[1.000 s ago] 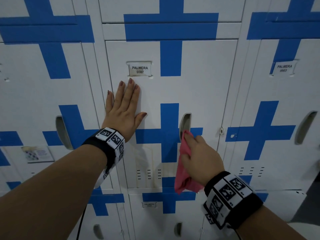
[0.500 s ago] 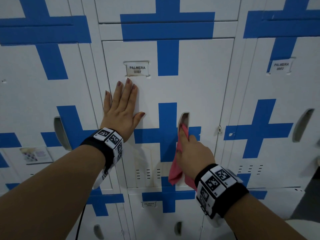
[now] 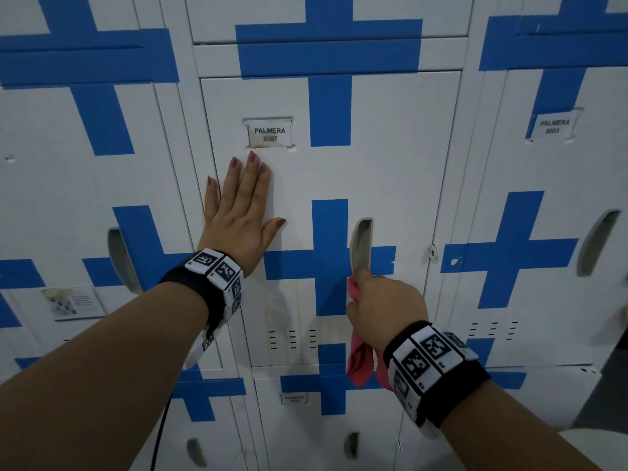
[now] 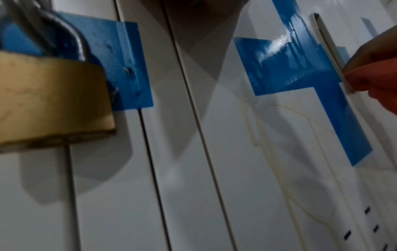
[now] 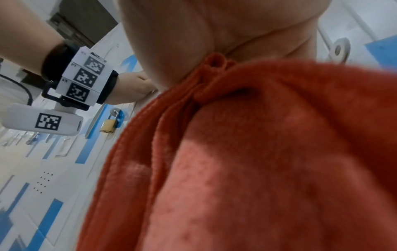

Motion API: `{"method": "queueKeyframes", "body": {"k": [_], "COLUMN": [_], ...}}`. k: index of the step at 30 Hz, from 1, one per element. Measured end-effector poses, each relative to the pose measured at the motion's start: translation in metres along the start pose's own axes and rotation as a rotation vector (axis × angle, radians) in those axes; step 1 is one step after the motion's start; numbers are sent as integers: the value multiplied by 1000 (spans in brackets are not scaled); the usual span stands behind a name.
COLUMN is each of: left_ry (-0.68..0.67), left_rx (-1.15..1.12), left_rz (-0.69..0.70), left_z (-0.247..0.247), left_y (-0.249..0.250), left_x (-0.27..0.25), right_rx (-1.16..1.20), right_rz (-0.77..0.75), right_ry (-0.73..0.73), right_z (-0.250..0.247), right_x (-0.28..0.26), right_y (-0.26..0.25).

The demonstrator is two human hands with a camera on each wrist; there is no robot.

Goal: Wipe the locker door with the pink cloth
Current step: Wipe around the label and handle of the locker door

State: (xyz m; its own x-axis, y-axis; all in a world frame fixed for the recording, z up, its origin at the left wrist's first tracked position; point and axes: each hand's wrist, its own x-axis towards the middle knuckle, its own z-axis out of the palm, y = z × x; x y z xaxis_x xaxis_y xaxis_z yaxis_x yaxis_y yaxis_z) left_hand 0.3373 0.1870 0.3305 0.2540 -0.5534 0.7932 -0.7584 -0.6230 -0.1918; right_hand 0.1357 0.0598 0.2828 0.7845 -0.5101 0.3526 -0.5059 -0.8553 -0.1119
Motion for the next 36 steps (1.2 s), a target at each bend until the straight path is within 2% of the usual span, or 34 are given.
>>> {"method": "queueKeyframes", "body": {"k": [5,9,12,15,20,25,30,36], "left_ry": [6,18,24,25,20,25,23,25], "left_rx": [-3,-3,-1,3,9,10,11,9], "left_rz": [4,5,7,3,-5,-1,-1,-1], "left_z": [0,1,1,1,1,1,1,2], "left_y": [0,0,0,0,1,1,0,1], "left_x": [1,0,0,1,0,0,0,0], "right_rx": [11,179,401,496,438,174,92,4], "right_rz": [2,12,5,-68,-95,-97,-149,-216], "right_ry": [23,69,135,265,554,417,381,417], "right_z": [-2,9,14,17,7,9,16,17], "right_x": [3,-11,-18,-12,7,24,33,35], "right_y": [-2,7,13,16,22,23,16,23]}}
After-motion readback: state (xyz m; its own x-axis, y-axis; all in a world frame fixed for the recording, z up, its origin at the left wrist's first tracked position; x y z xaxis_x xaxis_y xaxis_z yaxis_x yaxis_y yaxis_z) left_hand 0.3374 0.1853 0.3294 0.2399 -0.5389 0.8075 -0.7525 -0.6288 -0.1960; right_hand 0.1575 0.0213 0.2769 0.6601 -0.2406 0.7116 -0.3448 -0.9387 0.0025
